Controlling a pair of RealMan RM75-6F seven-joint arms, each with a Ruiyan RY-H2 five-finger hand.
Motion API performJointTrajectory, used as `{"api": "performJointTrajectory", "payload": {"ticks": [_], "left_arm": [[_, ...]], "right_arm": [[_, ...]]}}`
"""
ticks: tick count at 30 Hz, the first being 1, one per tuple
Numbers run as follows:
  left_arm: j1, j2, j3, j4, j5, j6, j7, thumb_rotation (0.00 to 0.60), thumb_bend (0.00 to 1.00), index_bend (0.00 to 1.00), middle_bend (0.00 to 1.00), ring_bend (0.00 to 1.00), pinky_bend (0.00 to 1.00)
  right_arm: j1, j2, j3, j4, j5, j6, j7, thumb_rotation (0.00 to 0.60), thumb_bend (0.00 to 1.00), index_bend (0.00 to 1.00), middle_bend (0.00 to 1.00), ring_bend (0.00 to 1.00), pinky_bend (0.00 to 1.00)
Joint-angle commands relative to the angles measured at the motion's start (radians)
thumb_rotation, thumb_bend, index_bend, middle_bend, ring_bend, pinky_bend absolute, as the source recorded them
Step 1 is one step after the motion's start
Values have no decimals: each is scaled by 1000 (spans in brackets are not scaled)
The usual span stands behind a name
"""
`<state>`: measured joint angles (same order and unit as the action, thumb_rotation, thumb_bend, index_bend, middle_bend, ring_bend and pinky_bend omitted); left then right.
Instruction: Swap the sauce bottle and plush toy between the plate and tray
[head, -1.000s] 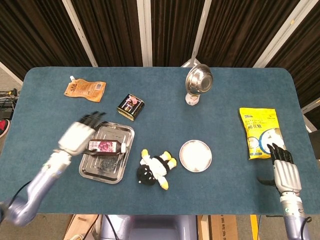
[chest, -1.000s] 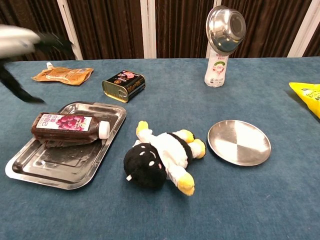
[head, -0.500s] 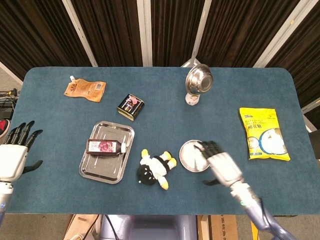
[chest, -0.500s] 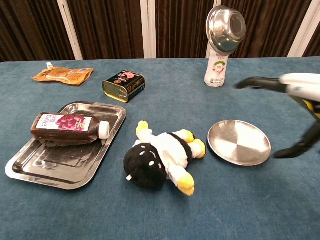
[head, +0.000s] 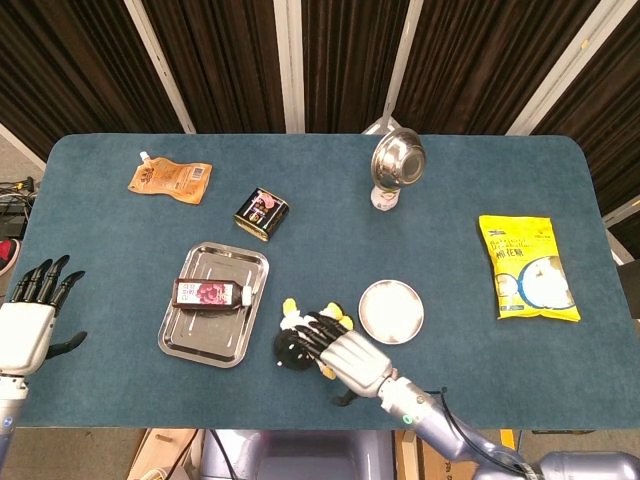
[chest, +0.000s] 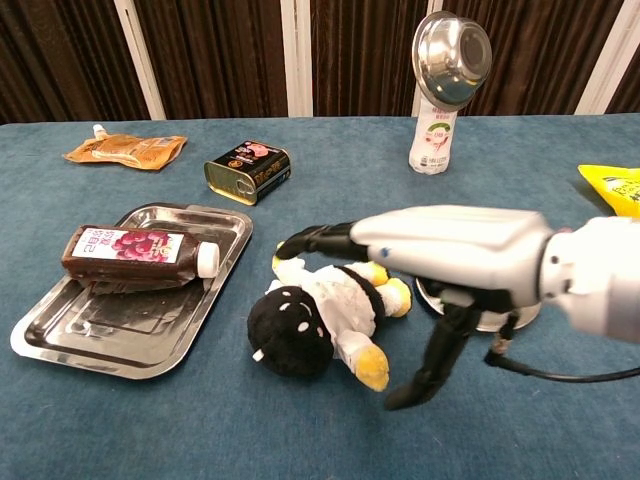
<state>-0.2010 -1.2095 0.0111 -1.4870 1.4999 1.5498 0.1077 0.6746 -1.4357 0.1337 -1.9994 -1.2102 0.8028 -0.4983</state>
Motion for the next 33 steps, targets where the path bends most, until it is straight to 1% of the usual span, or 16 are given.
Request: {"api": "performJointTrajectory", "payload": {"ticks": [1, 6, 10, 14, 17, 19, 20, 22, 25, 31, 33], "left_arm": [[5, 0, -6, 2, 0, 6, -1, 600, 152, 163, 0, 0, 100], [20, 4, -18, -2, 3, 23, -9, 600, 161, 163, 0, 0, 100], [33, 7, -29, 0, 6, 45, -13, 600, 161, 172, 0, 0, 100], [40, 11, -38, 0, 7, 50, -26, 600, 162, 177, 0, 0, 100], [42, 11, -42, 2, 11, 50, -29, 600, 171, 183, 0, 0, 100], [44, 10, -43, 2, 17, 50, -30, 600, 179, 188, 0, 0, 100], [44, 10, -43, 2, 20, 49, -31, 600, 179, 189, 0, 0, 100], [46, 8, -44, 2, 25, 50, -35, 600, 179, 191, 0, 0, 100], [49, 6, -48, 6, 29, 54, -35, 600, 180, 197, 0, 0, 100], [55, 4, -60, 11, 29, 61, -44, 600, 179, 199, 0, 0, 100], [57, 3, -63, 13, 27, 60, -44, 600, 179, 199, 0, 0, 100]], "right_arm": [[36, -48, 1, 30, 42, -2, -33, 600, 16, 67, 14, 0, 0], [77, -135, 12, 109, 96, 24, -67, 600, 16, 67, 17, 4, 0], [105, -180, 25, 169, 137, 34, -79, 600, 16, 67, 25, 16, 0], [130, -207, 32, 228, 183, 48, -98, 600, 16, 82, 79, 73, 0], [143, -216, 31, 258, 211, 57, -105, 600, 20, 135, 163, 169, 1], [147, -225, 25, 276, 218, 71, -116, 600, 62, 185, 230, 255, 20], [149, -231, 19, 285, 217, 79, -123, 600, 85, 202, 251, 282, 33], [153, -243, 8, 301, 218, 93, -140, 600, 133, 253, 323, 360, 76], [159, -264, -3, 328, 209, 130, -177, 600, 155, 306, 414, 446, 106], [159, -269, -3, 319, 238, 171, -205, 600, 237, 414, 537, 586, 214], [154, -263, 5, 308, 234, 191, -195, 600, 250, 438, 559, 603, 220]]}}
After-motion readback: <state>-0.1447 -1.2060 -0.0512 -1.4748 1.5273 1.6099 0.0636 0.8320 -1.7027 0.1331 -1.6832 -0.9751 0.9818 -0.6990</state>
